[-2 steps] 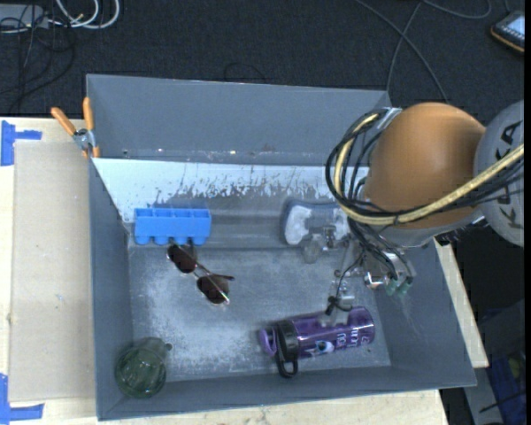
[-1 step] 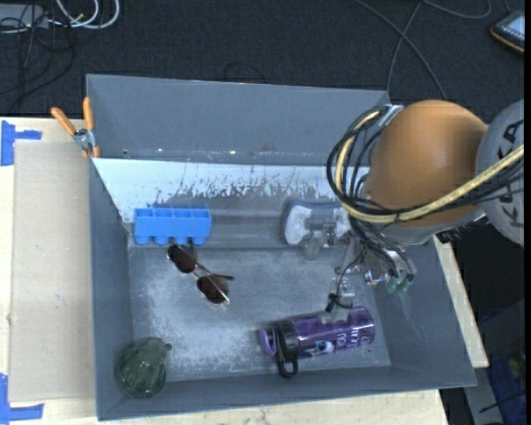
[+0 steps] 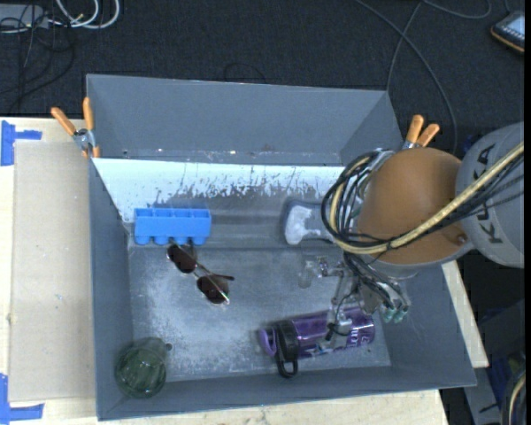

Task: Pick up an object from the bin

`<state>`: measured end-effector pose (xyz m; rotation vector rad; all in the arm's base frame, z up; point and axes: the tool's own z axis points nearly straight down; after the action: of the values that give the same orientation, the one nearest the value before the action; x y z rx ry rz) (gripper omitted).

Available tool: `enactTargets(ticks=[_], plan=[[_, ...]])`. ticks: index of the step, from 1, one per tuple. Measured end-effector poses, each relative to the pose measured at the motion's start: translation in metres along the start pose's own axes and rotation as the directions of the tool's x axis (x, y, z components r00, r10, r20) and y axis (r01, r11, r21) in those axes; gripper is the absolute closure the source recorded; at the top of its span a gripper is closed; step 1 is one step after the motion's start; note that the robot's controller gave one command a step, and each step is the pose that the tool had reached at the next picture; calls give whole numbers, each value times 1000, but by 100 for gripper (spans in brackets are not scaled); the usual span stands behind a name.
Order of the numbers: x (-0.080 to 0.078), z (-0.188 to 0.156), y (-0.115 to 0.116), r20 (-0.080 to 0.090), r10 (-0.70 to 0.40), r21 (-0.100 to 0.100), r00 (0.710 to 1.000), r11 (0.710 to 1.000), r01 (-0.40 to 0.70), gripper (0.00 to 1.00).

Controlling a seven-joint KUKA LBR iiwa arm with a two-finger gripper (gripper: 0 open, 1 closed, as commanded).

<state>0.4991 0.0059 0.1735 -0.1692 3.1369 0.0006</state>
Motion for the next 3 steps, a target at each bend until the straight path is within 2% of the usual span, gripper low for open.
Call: enactTargets(ticks=[1,2,3], plan=[[25,14,-25,2,-170,1,986,986,170,0],[19,55,-14,-5,-252,-3,968,968,252,0],[-1,106,-42,1,-294,0,956,956,294,0]])
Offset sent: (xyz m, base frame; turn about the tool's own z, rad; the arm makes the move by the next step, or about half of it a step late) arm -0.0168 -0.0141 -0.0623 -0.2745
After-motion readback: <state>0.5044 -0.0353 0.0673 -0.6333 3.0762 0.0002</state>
